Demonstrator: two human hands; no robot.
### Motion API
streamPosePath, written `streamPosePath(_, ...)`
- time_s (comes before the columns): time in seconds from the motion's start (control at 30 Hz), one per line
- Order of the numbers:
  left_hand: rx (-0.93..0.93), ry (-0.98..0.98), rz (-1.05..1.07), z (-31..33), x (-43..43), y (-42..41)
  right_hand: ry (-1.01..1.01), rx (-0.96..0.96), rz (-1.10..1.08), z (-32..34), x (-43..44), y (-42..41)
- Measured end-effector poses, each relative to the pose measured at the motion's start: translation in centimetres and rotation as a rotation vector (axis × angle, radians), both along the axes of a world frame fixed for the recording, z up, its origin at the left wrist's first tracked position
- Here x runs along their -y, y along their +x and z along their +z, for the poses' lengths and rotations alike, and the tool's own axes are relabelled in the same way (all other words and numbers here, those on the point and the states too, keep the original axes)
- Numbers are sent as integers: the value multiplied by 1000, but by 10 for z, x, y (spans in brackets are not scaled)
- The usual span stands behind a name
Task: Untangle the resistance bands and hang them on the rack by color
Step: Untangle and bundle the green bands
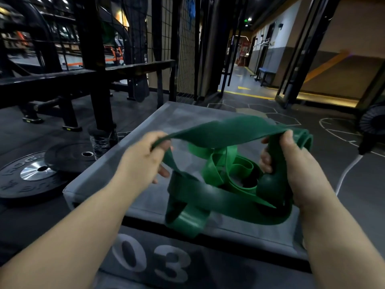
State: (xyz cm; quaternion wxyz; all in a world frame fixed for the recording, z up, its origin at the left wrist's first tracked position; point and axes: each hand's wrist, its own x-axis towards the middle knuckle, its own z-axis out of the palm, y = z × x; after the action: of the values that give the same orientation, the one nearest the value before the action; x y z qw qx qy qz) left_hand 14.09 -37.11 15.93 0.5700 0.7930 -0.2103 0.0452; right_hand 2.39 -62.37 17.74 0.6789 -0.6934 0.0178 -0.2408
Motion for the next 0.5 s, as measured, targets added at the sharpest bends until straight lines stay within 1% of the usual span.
streamPosePath(0.03,-13,-81,25,4,-2,0,-78,-13,12,-3,1,0)
streamPosePath(0.1,-43,-218,43,10,-2,-1,-163,-39,39,-7,0,1)
streamPosePath(0.2,-185,-468,50,15,-4,2,-360,-77,37,-12,-5,4)
streamPosePath(0.23,-214,-507,69,17,-5,4,-421,-100,24,-14,-6,6)
streamPosePath(0.3,-270,-519,95,15,-8,8,-482,-159,-9,-18,-7,9)
streamPosePath(0.4,-436,-477,71,2,-6,10,-478,-212,-41,-25,-6,14)
streamPosePath(0.5,-576,-349,34,-10,-2,14,-448,-266,-22,-29,-12,15)
